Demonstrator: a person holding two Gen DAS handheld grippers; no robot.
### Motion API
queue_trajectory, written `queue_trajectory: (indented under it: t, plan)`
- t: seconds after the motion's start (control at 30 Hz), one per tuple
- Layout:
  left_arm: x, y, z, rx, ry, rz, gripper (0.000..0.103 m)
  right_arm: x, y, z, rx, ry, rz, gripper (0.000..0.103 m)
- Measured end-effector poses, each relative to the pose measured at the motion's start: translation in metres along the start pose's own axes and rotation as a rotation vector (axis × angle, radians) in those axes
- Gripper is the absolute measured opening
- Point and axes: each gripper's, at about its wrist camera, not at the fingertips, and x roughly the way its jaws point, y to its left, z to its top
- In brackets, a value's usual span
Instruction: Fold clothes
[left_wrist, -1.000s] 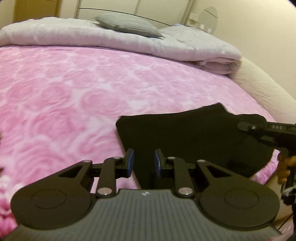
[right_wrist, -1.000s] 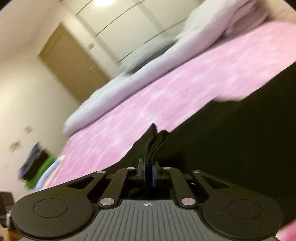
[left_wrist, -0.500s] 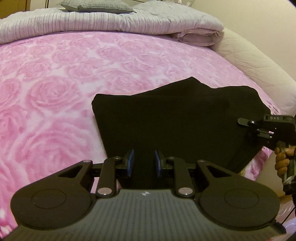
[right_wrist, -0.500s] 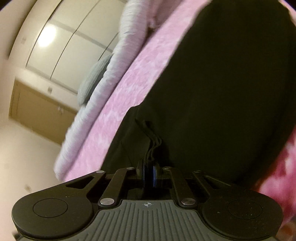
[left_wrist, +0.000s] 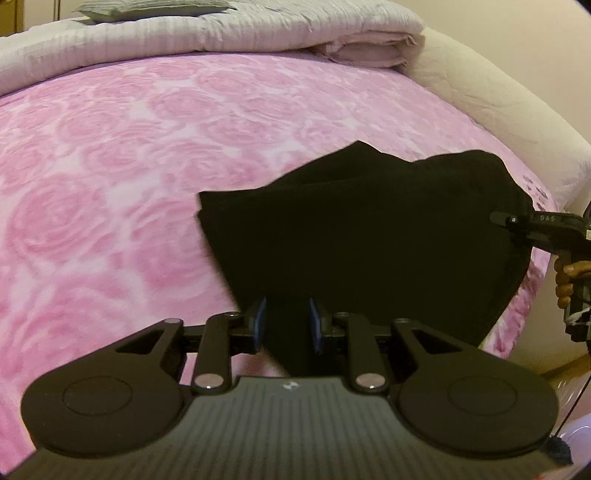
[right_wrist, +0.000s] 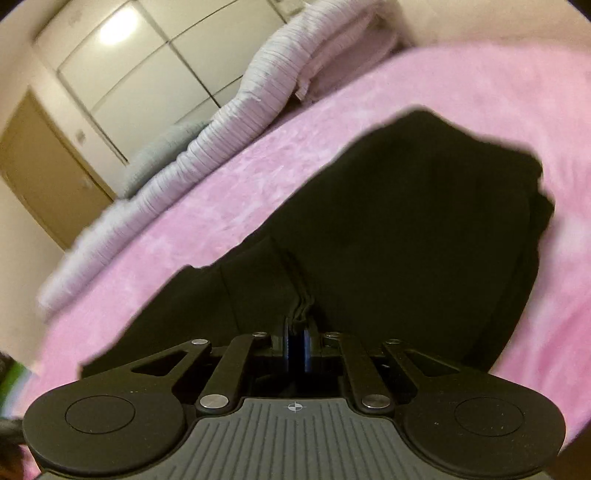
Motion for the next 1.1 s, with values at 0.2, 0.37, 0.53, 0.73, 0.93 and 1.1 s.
queue_trajectory:
  t: [0.2, 0.37, 0.53, 0.73, 0.93, 1.1]
  plan:
    - [0.008, -0.014, 0.009, 0.017, 0.004, -0.015, 0.021, -0.025, 0.023, 0.018, -0.183, -0.082, 0.022, 0.006]
    - [0.014, -0.025, 0.017, 0.032, 0.007, -0.039, 0.021, -0.047, 0.006, 0.038, -0.247, -0.206, -0.093, 0.006]
    - [0.023, -0.033, 0.019, 0.039, 0.018, -0.051, 0.021, -0.042, -0.043, 0.031, -0.139, -0.204, -0.164, 0.007]
    - [0.029, -0.038, 0.022, 0.053, 0.026, -0.06, 0.021, -0.067, -0.029, 0.037, -0.236, -0.287, -0.142, 0.007]
    - [0.035, -0.044, 0.024, 0.082, 0.032, -0.063, 0.021, -0.056, -0.048, 0.045, -0.184, -0.306, -0.224, 0.005]
    - [0.039, -0.045, 0.025, 0.082, 0.032, -0.068, 0.021, -0.08, -0.06, 0.063, -0.135, -0.399, -0.204, 0.0]
